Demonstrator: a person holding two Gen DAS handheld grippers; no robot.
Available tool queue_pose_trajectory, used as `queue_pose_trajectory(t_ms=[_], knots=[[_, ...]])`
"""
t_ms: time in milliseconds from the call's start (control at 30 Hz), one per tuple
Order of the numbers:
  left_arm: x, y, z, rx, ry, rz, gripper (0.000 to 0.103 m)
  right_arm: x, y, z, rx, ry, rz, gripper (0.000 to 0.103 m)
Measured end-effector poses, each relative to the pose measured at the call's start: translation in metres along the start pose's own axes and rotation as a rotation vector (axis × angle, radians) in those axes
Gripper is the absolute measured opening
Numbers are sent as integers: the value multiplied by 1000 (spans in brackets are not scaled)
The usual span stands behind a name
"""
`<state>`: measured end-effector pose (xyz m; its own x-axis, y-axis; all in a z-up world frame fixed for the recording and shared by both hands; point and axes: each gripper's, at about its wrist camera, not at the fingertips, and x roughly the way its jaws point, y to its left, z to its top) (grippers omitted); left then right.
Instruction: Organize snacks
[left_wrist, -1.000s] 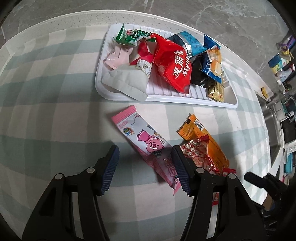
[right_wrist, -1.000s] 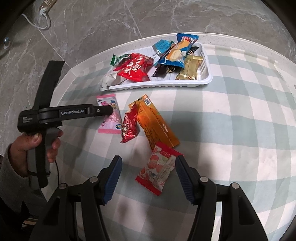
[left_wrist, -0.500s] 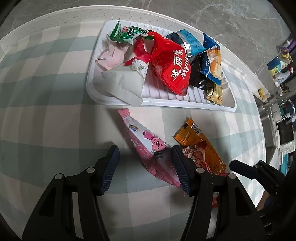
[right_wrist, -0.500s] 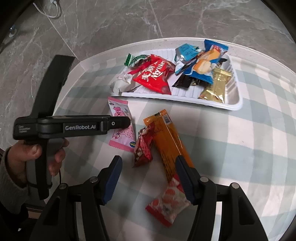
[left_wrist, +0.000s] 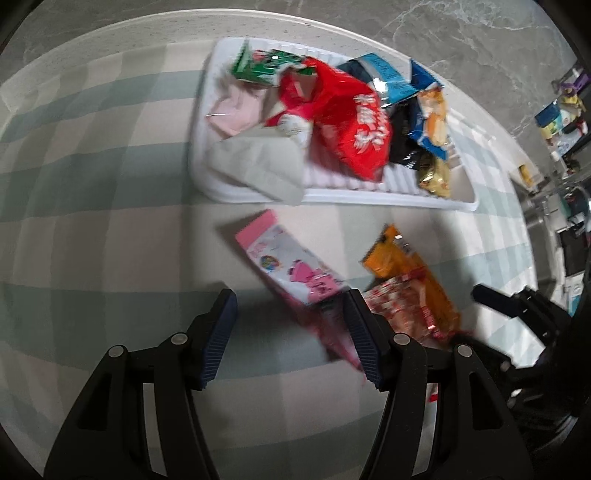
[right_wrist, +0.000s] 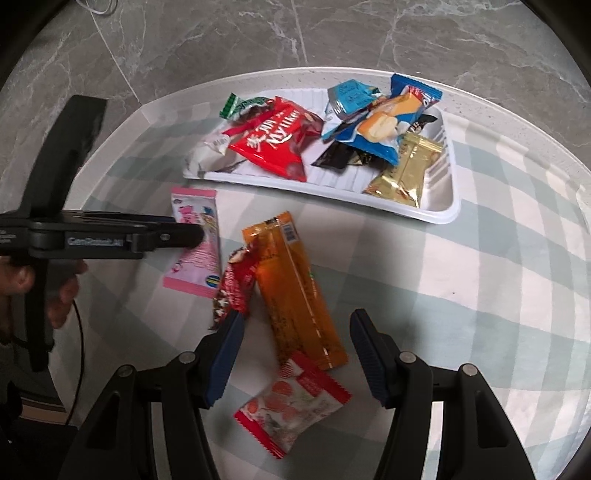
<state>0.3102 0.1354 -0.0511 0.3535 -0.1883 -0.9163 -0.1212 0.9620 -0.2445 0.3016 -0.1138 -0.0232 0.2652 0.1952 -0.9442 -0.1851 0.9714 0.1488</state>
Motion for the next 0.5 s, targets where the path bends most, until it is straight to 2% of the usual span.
queue_pose_trajectory(t_ms=[200,500], knots=[[-7,18,-9,-26,4,41,59,0,9,6,-28,-9,33,63],[-26,21,-7,-97,-41,-39,57,0,19,12,-48,-13,58,63]])
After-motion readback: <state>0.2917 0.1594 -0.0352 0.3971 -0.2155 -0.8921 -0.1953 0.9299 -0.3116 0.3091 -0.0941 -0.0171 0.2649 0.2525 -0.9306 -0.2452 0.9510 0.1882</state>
